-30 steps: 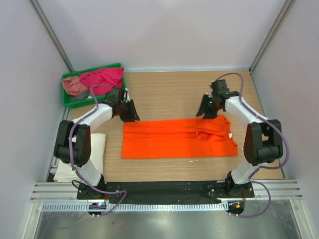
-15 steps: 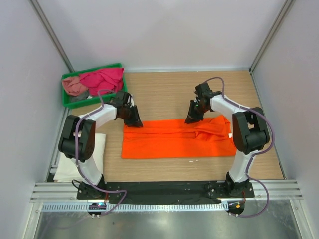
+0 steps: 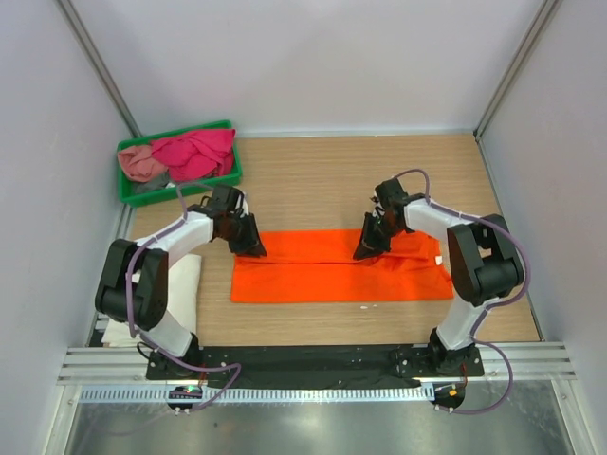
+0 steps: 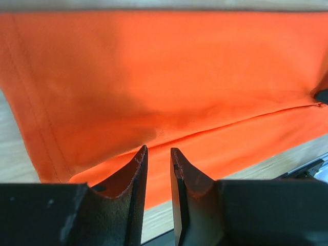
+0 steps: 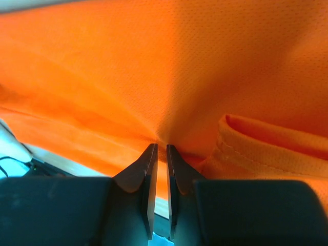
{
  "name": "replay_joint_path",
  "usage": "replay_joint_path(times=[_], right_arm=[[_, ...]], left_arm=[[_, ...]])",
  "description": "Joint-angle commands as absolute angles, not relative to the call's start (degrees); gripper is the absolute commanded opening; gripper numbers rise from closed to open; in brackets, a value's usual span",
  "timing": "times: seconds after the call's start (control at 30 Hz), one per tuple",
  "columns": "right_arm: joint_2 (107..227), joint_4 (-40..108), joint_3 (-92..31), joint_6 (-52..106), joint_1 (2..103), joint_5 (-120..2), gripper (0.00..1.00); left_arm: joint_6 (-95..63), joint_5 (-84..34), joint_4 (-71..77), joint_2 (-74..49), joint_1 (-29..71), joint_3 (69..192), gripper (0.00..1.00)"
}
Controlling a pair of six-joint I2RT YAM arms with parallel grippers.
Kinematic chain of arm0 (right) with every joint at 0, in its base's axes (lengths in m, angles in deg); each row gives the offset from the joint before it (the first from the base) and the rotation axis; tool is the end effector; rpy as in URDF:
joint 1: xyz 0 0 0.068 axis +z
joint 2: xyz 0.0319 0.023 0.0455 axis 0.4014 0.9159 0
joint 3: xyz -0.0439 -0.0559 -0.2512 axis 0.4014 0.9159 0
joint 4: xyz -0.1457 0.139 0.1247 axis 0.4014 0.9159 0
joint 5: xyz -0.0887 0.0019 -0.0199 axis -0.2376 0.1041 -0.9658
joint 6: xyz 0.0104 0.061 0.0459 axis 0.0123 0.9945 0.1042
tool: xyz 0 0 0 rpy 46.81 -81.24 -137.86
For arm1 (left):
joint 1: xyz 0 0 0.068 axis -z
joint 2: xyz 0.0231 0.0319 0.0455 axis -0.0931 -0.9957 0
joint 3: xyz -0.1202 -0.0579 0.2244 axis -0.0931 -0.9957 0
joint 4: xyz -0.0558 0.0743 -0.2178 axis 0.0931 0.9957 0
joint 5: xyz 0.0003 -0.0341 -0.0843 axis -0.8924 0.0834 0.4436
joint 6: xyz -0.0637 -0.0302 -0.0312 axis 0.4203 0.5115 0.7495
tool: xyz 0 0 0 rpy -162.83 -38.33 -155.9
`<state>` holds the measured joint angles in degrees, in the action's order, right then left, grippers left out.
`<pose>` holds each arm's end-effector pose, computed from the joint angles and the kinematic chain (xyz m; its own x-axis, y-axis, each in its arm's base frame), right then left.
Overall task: Fold and stack the t-shirts
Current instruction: Fold the tshirt
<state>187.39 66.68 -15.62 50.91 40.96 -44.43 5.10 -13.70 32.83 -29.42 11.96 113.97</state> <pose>0.2920 0.1165 0.1347 -0.9797 0.1909 -0.0621 0.1428 0.8802 0.4525 0.2797 -0.1102 0.1595 -0.9515 -0.2347 -0.1987 -0.1125 0.8669 -0.4856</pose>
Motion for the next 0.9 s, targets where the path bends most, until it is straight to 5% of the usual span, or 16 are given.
replay_joint_path(times=[0.0, 0.27, 0.63, 0.87], right_arm=[[181.1, 65.5, -12.4, 52.4, 41.3, -42.6, 0.18], [178.8, 65.9, -14.3, 52.8, 41.3, -44.4, 0.19], [180.8, 69.2, -20.1, 50.2, 41.0, -48.1, 0.24], [177.6, 72.7, -19.2, 46.7, 36.5, -51.7, 0.37]], left_arm=[[5.7, -13.4, 35.3, -26.3, 12.3, 112.2, 0.25], [6.8, -19.2, 38.1, -18.8, 12.4, 112.8, 0.27], [7.4, -22.5, 36.0, -25.2, 10.5, 111.2, 0.27], [6.5, -22.5, 36.3, -26.8, 9.3, 107.9, 0.27]])
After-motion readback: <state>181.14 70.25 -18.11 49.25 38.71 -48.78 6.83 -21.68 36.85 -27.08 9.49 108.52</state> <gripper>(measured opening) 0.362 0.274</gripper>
